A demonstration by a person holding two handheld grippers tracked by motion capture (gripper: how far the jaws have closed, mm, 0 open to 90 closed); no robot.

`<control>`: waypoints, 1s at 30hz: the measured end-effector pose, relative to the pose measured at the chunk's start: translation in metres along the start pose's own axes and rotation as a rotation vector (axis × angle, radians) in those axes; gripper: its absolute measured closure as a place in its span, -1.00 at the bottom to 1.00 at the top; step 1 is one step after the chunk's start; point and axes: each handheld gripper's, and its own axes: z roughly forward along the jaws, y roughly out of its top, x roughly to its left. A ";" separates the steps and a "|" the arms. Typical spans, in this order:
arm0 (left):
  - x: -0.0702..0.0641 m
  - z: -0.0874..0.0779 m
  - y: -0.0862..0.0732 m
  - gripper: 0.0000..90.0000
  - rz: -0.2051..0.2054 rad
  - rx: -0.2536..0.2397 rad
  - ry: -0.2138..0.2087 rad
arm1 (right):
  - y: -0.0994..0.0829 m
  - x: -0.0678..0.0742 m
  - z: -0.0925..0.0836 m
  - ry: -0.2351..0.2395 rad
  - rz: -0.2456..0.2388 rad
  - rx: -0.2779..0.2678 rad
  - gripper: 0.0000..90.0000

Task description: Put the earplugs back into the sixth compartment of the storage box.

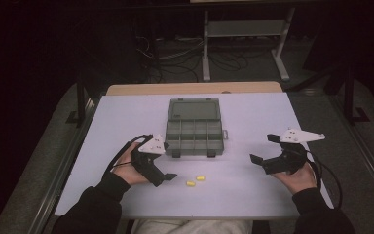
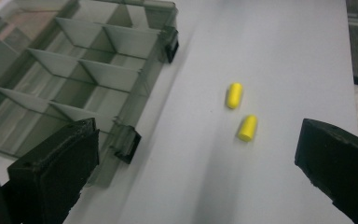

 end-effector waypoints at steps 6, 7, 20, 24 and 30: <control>-0.006 0.014 0.004 -1.00 0.024 0.018 -0.034 | 0.000 0.000 0.000 0.002 -0.001 0.001 -1.00; -0.008 0.019 0.005 -1.00 0.029 0.028 -0.045 | 0.000 0.000 0.000 0.003 -0.002 0.001 -1.00; -0.022 0.049 0.011 -0.99 0.068 0.094 -0.118 | 0.000 0.001 0.002 0.007 -0.004 0.011 -1.00; -0.025 0.055 0.012 -0.93 0.088 0.115 -0.146 | 0.000 0.001 0.002 0.009 -0.006 0.011 -1.00; -0.027 0.063 0.011 -0.68 0.103 0.146 -0.193 | 0.000 0.001 0.002 0.011 -0.007 0.012 -1.00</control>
